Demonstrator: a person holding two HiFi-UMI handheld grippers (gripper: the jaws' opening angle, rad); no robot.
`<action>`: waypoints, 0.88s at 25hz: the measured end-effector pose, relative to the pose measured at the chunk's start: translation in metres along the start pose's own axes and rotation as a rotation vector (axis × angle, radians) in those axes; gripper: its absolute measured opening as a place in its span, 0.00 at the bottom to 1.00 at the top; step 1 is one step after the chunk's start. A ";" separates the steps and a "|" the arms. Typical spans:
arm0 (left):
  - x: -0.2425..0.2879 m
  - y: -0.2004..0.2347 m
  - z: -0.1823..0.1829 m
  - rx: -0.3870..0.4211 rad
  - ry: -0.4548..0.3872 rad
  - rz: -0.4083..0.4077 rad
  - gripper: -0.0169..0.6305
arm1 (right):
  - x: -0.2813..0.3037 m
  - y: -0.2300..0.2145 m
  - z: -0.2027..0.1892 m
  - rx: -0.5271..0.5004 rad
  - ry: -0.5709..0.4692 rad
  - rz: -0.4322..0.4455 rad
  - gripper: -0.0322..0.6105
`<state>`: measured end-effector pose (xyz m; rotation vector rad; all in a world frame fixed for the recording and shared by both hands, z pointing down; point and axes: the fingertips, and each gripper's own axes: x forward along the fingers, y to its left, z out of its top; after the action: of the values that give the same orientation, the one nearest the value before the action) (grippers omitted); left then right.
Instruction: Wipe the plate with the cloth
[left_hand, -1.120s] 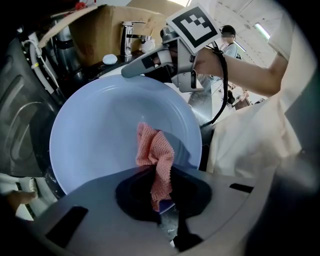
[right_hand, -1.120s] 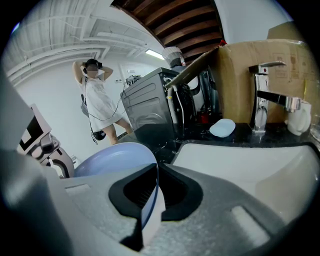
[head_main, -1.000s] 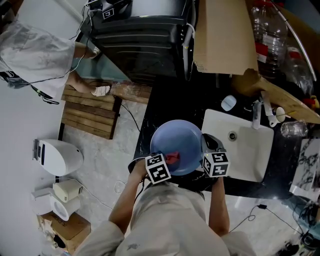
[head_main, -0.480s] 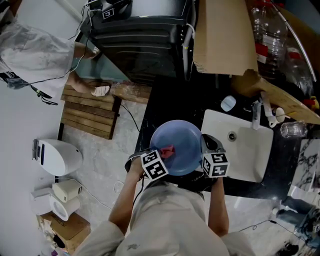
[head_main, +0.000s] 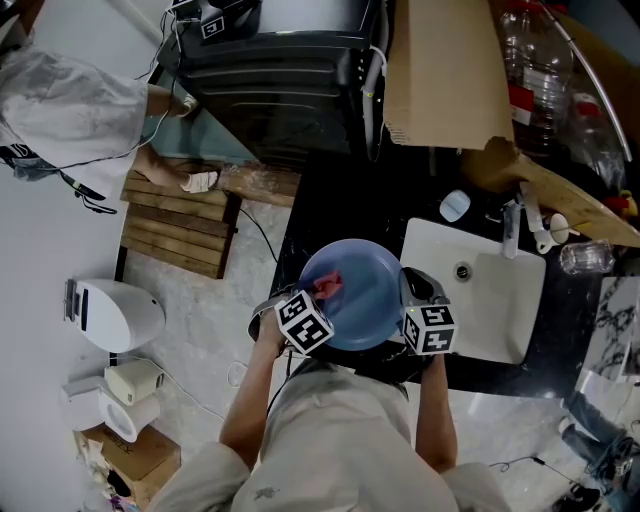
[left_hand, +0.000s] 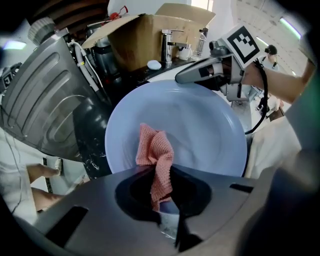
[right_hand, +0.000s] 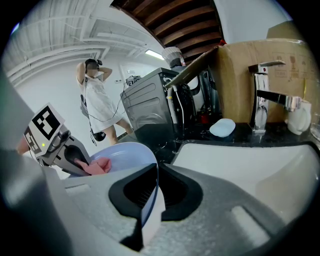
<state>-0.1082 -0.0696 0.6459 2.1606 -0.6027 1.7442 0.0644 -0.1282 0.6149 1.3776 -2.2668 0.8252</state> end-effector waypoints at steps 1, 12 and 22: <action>0.000 0.004 0.002 -0.008 -0.005 0.022 0.08 | 0.000 0.000 0.000 0.000 -0.001 0.001 0.07; 0.006 0.039 0.023 -0.061 -0.041 0.188 0.08 | 0.000 0.000 0.001 0.012 -0.004 0.007 0.07; 0.011 0.052 0.047 -0.110 -0.111 0.241 0.08 | 0.000 0.000 0.001 0.019 -0.006 0.015 0.07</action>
<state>-0.0920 -0.1386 0.6445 2.1944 -1.0006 1.6665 0.0642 -0.1284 0.6144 1.3744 -2.2822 0.8512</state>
